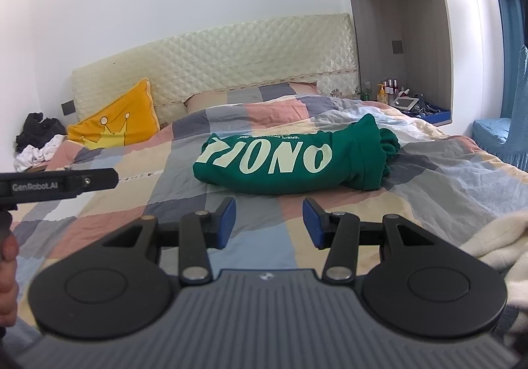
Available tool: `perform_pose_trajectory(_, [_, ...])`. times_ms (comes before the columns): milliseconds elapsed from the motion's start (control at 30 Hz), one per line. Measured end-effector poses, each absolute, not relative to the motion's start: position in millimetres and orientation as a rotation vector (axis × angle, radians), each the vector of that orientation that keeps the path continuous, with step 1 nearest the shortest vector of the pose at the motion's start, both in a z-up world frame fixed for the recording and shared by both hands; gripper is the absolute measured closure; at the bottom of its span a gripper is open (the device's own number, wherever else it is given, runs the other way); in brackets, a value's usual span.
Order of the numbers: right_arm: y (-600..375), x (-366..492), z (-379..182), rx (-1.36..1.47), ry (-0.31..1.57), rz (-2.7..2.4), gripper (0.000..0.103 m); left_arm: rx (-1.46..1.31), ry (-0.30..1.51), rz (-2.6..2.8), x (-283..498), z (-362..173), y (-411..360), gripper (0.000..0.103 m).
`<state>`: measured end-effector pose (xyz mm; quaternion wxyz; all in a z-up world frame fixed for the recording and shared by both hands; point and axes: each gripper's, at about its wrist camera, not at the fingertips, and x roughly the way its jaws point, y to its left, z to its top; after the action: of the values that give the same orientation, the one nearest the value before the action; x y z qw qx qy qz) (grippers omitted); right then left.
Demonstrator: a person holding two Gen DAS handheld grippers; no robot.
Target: Fold large clothes
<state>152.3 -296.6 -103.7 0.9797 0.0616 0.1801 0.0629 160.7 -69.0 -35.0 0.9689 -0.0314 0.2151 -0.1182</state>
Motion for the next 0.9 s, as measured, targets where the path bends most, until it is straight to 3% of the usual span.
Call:
perform_pose_trajectory(433, [-295.9, 152.5, -103.3, 0.124, 0.365, 0.115, 0.054, -0.078, 0.434, -0.249, 159.0, -32.6, -66.9, 0.035])
perform_pose_trajectory(467, [-296.2, 153.2, -103.4, 0.126, 0.367, 0.115, 0.051, -0.077, 0.434, -0.248, 159.3, -32.4, -66.9, 0.035])
perform_pose_trajectory(600, [-300.3, 153.0, -103.2, 0.16, 0.354, 0.12, 0.013, -0.077, 0.44, -0.252, 159.0, -31.6, -68.3, 0.035])
perform_pose_trajectory(900, [-299.4, 158.0, -104.9, 0.149, 0.361, 0.088, 0.013, -0.061, 0.455, -0.248, 163.3, -32.8, -70.3, 0.035])
